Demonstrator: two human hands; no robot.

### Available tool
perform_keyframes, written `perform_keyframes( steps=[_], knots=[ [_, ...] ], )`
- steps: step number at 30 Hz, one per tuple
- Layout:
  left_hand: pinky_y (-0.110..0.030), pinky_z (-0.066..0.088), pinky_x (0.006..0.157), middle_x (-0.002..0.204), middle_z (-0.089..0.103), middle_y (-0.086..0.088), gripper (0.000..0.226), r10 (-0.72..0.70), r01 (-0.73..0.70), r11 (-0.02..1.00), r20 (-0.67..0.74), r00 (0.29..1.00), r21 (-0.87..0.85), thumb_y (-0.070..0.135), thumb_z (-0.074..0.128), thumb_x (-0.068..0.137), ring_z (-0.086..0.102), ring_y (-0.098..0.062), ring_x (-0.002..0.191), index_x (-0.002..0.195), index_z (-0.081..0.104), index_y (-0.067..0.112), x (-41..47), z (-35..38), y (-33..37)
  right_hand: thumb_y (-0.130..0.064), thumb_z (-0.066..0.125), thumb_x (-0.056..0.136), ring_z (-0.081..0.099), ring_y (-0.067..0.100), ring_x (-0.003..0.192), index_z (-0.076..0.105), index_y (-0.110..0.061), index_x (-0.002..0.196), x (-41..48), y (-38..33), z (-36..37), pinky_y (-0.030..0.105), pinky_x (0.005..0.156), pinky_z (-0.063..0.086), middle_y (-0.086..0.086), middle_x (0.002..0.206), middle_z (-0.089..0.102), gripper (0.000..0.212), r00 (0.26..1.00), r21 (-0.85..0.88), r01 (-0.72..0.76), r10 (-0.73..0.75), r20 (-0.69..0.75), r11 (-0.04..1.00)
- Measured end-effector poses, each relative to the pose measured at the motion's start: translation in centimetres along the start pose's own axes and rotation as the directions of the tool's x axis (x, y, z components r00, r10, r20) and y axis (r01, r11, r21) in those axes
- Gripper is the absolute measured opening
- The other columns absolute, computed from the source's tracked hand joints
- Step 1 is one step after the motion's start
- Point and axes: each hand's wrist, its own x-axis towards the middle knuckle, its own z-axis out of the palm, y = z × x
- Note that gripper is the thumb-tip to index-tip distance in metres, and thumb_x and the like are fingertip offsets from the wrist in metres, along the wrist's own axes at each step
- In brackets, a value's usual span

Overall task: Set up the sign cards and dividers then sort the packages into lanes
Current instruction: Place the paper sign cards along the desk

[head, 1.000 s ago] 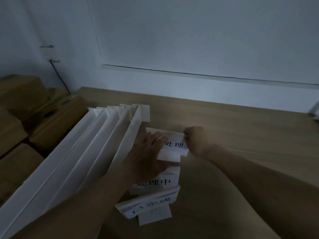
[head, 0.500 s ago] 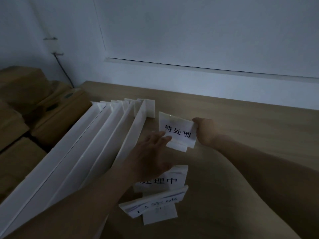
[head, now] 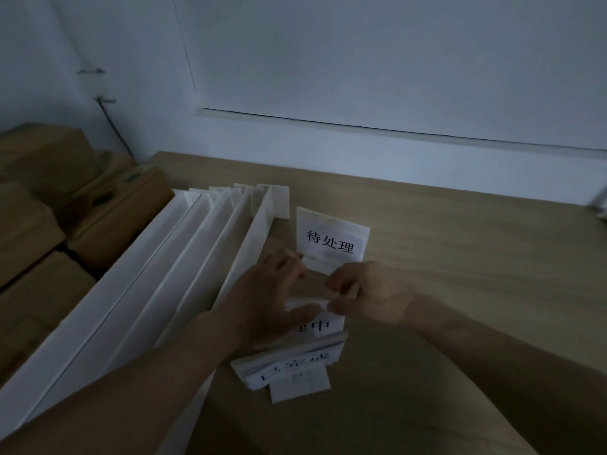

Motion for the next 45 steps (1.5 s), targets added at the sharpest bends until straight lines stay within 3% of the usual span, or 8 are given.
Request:
perform_keyframes(
  steps=[3, 7, 20, 25, 29, 35, 39, 45],
  knots=[
    [-0.026, 0.037, 0.063, 0.108, 0.047, 0.003, 0.061, 0.026, -0.026, 1.0, -0.027, 0.999, 0.011, 0.07, 0.045, 0.082, 0.047, -0.013, 0.088, 0.105, 0.055, 0.015, -0.4, -0.5, 0.7, -0.03, 0.075, 0.089, 0.057, 0.001, 0.089, 0.071, -0.025, 0.114, -0.8, -0.5, 0.4, 0.004, 0.069, 0.04, -0.015, 0.101, 0.064, 0.027, 1.0, -0.082, -0.022, 0.023, 0.017, 0.996],
    [-0.016, 0.026, 0.061, 0.111, 0.043, 0.006, 0.06, 0.013, -0.014, 0.999, 0.02, 1.0, 0.04, 0.072, 0.043, 0.081, 0.042, -0.011, 0.088, 0.106, 0.052, 0.018, -1.0, -0.7, 1.8, -0.027, 0.061, 0.095, 0.063, 0.013, 0.095, 0.072, -0.025, 0.11, -1.4, -0.1, 1.3, 0.022, 0.072, 0.047, -0.005, 0.103, 0.071, 0.019, 0.999, -0.19, -0.041, 0.045, 0.017, 0.981],
    [-0.032, 0.046, 0.076, 0.113, 0.045, 0.006, 0.059, 0.078, -0.08, 0.992, 0.025, 0.997, 0.098, 0.071, 0.056, 0.069, 0.044, -0.013, 0.1, 0.102, 0.058, 0.021, -2.1, 0.0, 5.5, -0.018, 0.057, 0.092, 0.067, 0.021, 0.079, 0.071, -0.02, 0.092, -6.0, 6.2, -0.6, 0.034, 0.071, 0.054, 0.0, 0.085, 0.073, 0.014, 0.923, -0.062, -0.258, 0.228, -0.309, 0.964],
    [-0.029, 0.041, 0.085, 0.115, 0.034, 0.015, 0.071, 0.031, -0.059, 0.993, 0.248, 0.968, 0.105, 0.077, 0.064, 0.071, 0.038, -0.006, 0.1, 0.121, 0.051, 0.029, -1.9, 0.8, 7.3, -0.008, 0.058, 0.09, 0.064, 0.025, 0.074, 0.064, -0.023, 0.081, -8.9, 10.0, -3.3, 0.03, 0.061, 0.042, 0.002, 0.078, 0.068, 0.019, 0.853, -0.003, -0.307, 0.274, -0.445, 0.952],
    [-0.032, 0.042, 0.097, 0.131, 0.036, 0.01, 0.082, -0.033, -0.065, 0.97, 0.393, 0.919, 0.232, 0.071, 0.072, 0.07, 0.045, -0.011, 0.113, 0.135, 0.045, 0.028, -1.3, 1.9, 8.5, -0.009, 0.056, 0.093, 0.064, 0.025, 0.072, 0.069, -0.016, 0.088, -11.3, 13.7, -5.9, 0.032, 0.059, 0.047, 0.006, 0.081, 0.069, 0.016, 0.791, 0.023, -0.377, 0.334, -0.513, 0.926],
    [-0.029, 0.037, 0.089, 0.13, 0.054, 0.007, 0.042, -0.123, -0.002, 0.941, 0.35, 0.929, 0.338, 0.018, 0.058, 0.091, 0.05, -0.015, 0.116, 0.13, 0.048, 0.028, 0.1, 3.4, 10.2, -0.009, 0.054, 0.094, 0.062, 0.032, 0.076, 0.069, -0.012, 0.09, -14.8, 18.5, -9.5, 0.033, 0.06, 0.046, 0.011, 0.086, 0.07, 0.015, 0.739, 0.031, -0.427, 0.368, -0.565, 0.904],
    [-0.029, 0.04, 0.079, 0.116, 0.059, 0.005, 0.027, -0.111, -0.055, 0.902, 0.352, 0.929, 0.429, 0.017, 0.054, 0.093, 0.054, -0.014, 0.101, 0.118, 0.055, 0.028, 1.5, 4.5, 11.5, -0.007, 0.051, 0.097, 0.058, 0.029, 0.076, 0.068, -0.006, 0.096, -16.8, 21.1, -11.6, 0.024, 0.053, 0.034, 0.012, 0.088, 0.065, 0.016, 0.729, 0.034, -0.442, 0.381, -0.569, 0.896],
    [-0.027, 0.03, 0.069, 0.109, 0.059, 0.005, 0.02, -0.072, -0.048, 0.926, 0.3, 0.951, 0.375, 0.016, 0.054, 0.093, 0.047, -0.012, 0.084, 0.111, 0.056, 0.024, 4.5, 5.9, 16.2, -0.009, 0.051, 0.097, 0.06, 0.033, 0.079, 0.065, -0.007, 0.093, -19.3, 25.2, -14.3, 0.032, 0.06, 0.038, 0.013, 0.09, 0.065, 0.015, 0.692, 0.045, -0.485, 0.415, -0.591, 0.873]
  ],
)
